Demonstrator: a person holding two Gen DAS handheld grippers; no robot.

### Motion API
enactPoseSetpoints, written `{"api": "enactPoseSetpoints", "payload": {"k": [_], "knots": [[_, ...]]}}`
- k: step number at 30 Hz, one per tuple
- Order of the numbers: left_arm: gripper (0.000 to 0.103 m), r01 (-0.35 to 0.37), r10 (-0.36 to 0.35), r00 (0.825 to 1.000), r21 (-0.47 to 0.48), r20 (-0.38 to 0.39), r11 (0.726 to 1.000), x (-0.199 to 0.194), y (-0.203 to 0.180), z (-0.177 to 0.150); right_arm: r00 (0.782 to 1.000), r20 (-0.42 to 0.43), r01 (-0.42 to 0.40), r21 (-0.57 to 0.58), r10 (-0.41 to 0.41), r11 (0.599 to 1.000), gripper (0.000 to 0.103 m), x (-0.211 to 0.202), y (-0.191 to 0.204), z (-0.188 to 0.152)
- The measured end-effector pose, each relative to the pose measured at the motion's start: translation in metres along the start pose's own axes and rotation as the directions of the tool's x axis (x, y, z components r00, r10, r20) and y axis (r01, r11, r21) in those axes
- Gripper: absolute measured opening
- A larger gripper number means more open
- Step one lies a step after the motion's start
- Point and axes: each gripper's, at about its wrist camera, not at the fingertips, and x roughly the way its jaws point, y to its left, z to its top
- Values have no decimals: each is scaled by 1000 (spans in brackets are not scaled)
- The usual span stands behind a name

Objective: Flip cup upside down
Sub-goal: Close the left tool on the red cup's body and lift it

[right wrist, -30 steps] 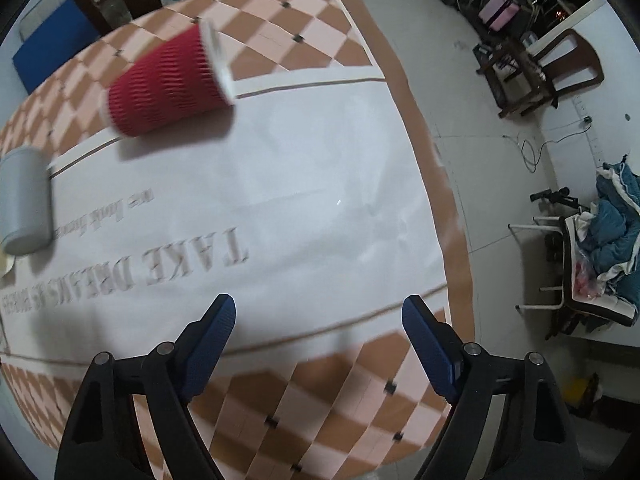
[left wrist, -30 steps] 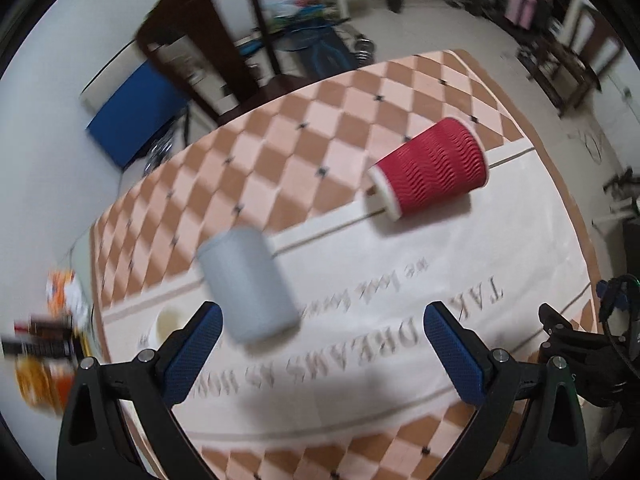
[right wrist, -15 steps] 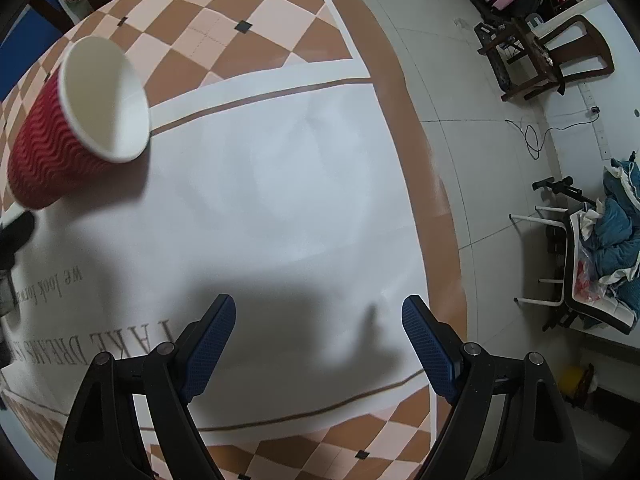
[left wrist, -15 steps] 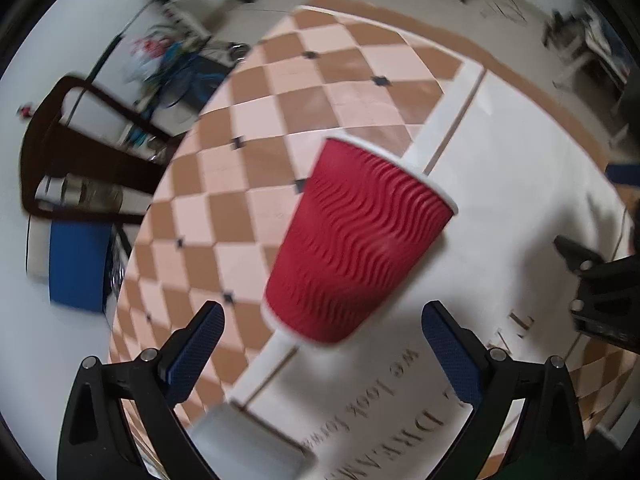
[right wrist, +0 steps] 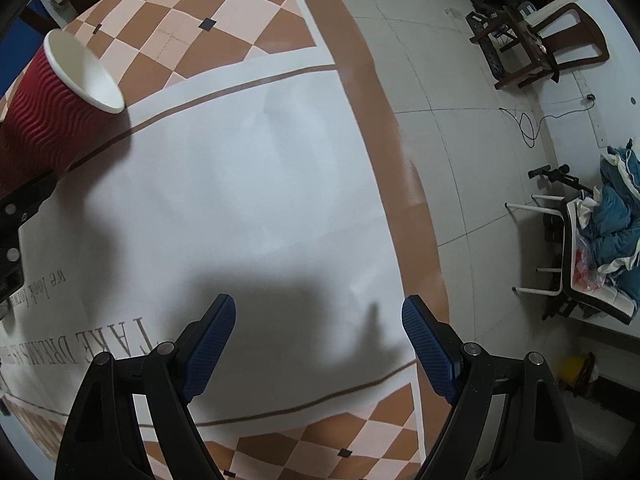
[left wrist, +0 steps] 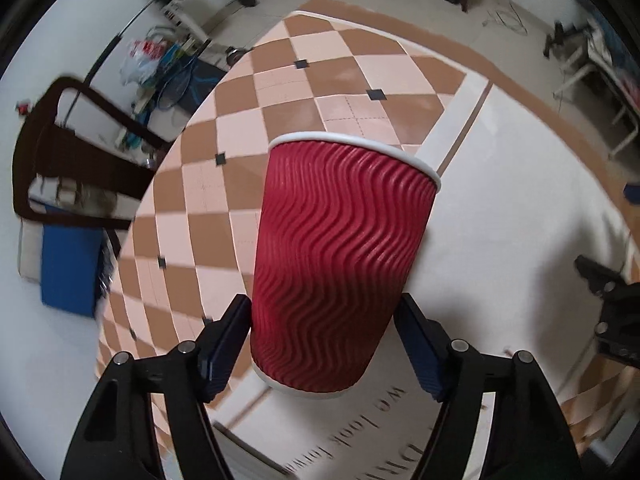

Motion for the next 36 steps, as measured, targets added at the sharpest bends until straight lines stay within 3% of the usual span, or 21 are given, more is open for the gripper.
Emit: {"api": "enactPoseSetpoints", "payload": {"k": [4, 8, 13, 16, 17, 19, 23, 25, 32, 34, 36], "knots": [[71, 98, -100, 995, -163, -6, 982, -20, 10, -22, 1000, 14, 0, 5, 0, 1000, 87, -12, -3, -16], [71, 207, -224, 975, -356, -7, 911, -43, 12, -71, 1000, 22, -14, 14, 14, 1000, 87, -25, 2, -44], [71, 270, -326, 945, -593, 13, 759, -65, 8, -163, 999, 31, -27, 1, 27, 1000, 87, -33, 24, -90], [71, 293, -382, 924, -707, 35, 644, -72, 0, -219, 999, 26, -37, 2, 37, 999, 87, -32, 38, -121], [71, 295, -404, 914, -755, 44, 585, -68, -1, -245, 999, 21, -44, 2, 44, 999, 87, -31, 43, -129], [71, 295, -441, 896, -814, 53, 501, -60, -2, -275, 999, 12, -47, -10, 47, 999, 87, -28, 53, -150], [71, 271, -458, 885, -891, 82, 364, -41, -3, -319, 999, 12, -32, -33, 32, 999, 87, -24, 72, -183], [71, 274, -464, 880, -907, 103, 319, -35, -3, -327, 999, 8, -33, -32, 34, 999, 87, -23, 78, -194], [73, 332, -533, 829, -915, 168, 228, -20, -16, -329, 999, 25, -30, -28, 30, 999, 87, -32, 85, -215], [74, 335, -541, 825, -912, 163, 236, -16, -18, -329, 999, 30, -31, -24, 32, 999, 87, -37, 84, -218], [78, 326, -528, 837, -906, 144, 269, -17, -20, -327, 999, 35, -33, -16, 33, 999, 87, -40, 80, -219]]}}
